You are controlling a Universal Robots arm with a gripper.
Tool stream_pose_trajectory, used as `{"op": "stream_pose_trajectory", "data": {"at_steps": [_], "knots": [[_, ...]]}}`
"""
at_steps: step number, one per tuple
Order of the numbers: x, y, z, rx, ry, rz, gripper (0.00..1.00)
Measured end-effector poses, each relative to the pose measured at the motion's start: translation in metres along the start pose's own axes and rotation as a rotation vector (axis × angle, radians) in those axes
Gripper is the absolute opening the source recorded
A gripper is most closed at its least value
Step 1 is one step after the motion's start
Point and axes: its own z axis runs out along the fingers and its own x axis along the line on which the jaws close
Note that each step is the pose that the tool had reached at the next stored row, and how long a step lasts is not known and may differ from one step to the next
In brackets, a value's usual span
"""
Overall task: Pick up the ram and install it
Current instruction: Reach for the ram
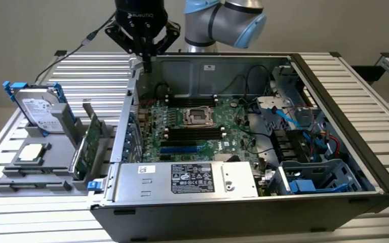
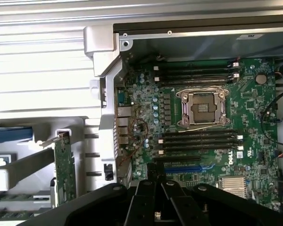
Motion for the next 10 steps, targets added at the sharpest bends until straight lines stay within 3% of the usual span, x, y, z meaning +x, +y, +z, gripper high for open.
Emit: {"op": "stream_pose_trajectory", "data": {"at_steps": [10], "knots": [[0.045,-0.0094,0.002,0.0,0.0003,0.0,0.11]]}}
